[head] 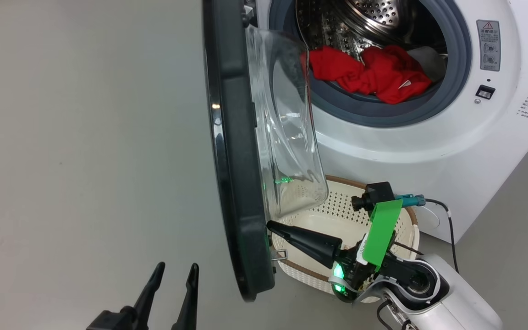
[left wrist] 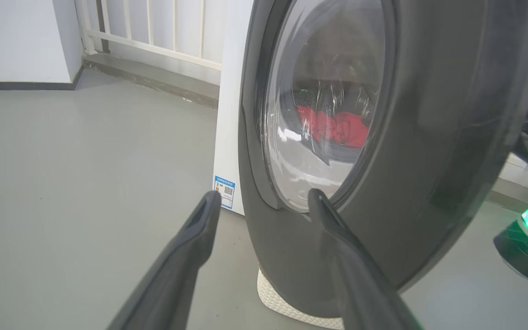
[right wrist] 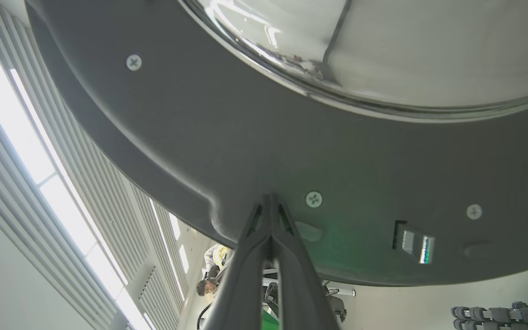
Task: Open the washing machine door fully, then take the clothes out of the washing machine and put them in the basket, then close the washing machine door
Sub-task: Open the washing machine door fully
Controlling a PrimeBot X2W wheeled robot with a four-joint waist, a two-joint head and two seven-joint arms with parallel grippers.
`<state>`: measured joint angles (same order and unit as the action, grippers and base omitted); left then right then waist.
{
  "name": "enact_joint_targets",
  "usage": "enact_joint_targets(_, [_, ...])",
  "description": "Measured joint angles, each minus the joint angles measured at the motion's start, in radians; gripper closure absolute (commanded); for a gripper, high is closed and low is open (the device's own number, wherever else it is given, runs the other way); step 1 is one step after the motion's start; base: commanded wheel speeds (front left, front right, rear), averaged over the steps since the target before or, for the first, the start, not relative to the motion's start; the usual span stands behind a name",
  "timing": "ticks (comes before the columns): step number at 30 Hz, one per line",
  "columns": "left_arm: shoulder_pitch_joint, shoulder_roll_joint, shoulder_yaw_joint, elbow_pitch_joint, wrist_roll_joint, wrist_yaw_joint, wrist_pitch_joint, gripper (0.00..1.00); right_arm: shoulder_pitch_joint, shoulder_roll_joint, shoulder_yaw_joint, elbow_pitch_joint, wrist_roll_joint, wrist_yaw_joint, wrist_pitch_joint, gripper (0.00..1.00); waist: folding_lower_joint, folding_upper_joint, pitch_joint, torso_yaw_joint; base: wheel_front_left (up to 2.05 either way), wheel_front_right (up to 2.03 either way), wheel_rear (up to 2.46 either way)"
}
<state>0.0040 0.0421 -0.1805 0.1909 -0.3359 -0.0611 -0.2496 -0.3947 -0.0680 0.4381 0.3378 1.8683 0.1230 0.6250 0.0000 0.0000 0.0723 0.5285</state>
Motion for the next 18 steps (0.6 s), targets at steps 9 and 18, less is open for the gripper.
enact_joint_targets(9, [0.001, 0.0, -0.003, 0.028, 0.016, -0.019, 0.0, 0.0, 0.063, 0.007, -0.067, 0.023, -0.056, 0.0, -0.064, 0.0, 0.0, 0.0, -0.033, -0.012, 0.0, 0.0, 0.0])
enact_joint_targets(18, [0.002, 0.001, 0.021, 0.049, 0.03, -0.036, 0.0, 0.0, 0.155, 0.01, -0.158, 0.055, -0.12, 0.0, -0.125, 0.0, 0.0, 0.0, -0.057, -0.035, 0.0, 0.0, 0.0])
